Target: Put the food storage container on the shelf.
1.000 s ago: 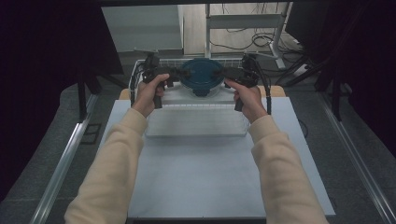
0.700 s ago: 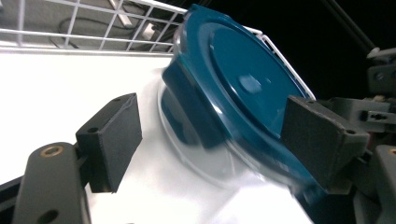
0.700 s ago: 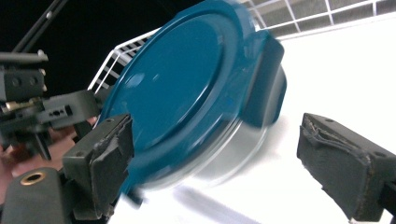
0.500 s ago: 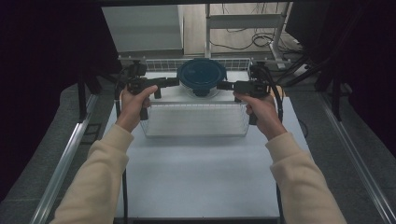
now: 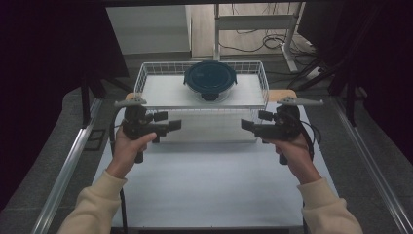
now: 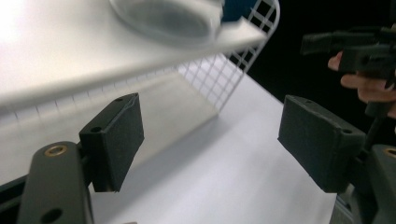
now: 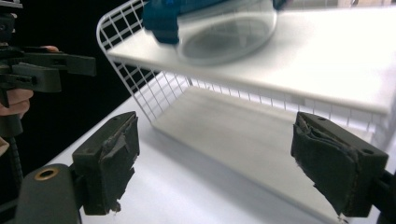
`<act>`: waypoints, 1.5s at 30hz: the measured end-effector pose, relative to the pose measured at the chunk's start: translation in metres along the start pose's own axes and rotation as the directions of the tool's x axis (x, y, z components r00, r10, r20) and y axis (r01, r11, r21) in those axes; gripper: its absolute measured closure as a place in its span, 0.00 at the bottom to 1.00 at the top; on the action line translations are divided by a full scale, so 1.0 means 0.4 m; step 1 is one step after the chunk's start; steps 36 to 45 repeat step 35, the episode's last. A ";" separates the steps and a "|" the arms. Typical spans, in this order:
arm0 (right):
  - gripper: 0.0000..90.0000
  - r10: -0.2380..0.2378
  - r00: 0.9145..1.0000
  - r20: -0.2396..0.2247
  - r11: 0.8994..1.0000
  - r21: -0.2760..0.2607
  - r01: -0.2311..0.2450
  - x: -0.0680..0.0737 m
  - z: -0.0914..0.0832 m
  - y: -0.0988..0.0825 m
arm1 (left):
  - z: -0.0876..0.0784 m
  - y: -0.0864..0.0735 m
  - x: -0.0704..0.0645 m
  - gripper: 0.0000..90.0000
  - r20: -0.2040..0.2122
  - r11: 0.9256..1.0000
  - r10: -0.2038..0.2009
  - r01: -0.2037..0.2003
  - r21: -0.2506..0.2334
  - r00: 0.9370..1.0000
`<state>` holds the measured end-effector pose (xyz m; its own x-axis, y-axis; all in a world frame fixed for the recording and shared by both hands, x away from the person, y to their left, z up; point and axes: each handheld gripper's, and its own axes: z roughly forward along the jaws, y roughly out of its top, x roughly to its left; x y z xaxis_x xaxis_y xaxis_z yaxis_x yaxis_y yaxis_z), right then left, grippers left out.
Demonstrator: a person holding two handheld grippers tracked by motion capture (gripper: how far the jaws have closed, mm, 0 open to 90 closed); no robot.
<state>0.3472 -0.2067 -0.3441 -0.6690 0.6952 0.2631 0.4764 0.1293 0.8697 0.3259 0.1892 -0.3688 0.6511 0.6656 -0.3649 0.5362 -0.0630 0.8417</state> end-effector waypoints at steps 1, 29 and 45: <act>0.17 -0.003 1.000 0.001 1.000 -0.002 0.003 0.000 -0.005 -0.013 | 0.001 -0.024 -0.003 0.24 -0.002 1.000 0.003 -0.003 0.006 1.000; 0.17 -0.041 0.993 0.114 0.994 0.104 0.029 -0.041 -0.041 -0.353 | 0.035 -0.326 0.000 0.20 -0.121 0.986 0.001 0.019 0.168 0.993; 0.17 -0.049 0.991 0.127 0.994 0.105 0.036 -0.043 -0.039 -0.357 | 0.038 -0.329 -0.002 0.20 -0.127 0.986 0.019 0.003 0.167 0.992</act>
